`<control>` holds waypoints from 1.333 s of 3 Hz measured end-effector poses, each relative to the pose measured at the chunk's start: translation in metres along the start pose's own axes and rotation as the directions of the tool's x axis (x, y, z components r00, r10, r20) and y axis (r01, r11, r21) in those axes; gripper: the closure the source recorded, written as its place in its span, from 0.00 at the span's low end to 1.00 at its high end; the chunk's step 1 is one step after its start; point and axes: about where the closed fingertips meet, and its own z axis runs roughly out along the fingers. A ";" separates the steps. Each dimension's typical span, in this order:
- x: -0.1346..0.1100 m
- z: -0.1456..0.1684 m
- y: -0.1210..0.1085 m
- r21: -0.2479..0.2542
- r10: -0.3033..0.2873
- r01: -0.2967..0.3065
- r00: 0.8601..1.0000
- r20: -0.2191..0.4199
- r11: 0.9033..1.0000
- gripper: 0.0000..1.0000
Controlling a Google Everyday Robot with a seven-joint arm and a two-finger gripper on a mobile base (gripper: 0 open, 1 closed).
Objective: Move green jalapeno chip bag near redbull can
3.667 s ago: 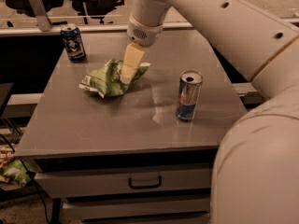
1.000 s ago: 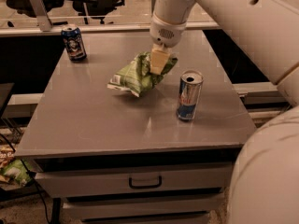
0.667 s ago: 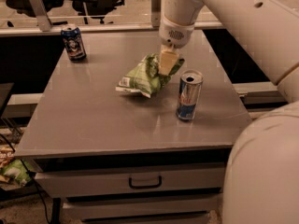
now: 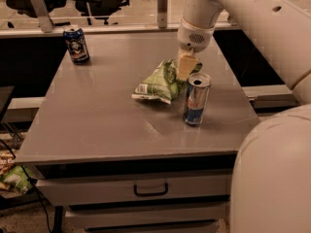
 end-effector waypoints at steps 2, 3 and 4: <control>-0.005 0.005 -0.009 0.027 -0.003 0.003 1.000 0.018 1.000 0.04; -0.007 0.007 -0.013 0.036 -0.004 0.003 1.000 0.024 0.999 0.00; -0.007 0.007 -0.013 0.036 -0.004 0.003 1.000 0.024 0.999 0.00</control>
Offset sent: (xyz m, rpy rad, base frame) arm 0.0047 0.0016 -0.0017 0.0071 -0.0131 0.0008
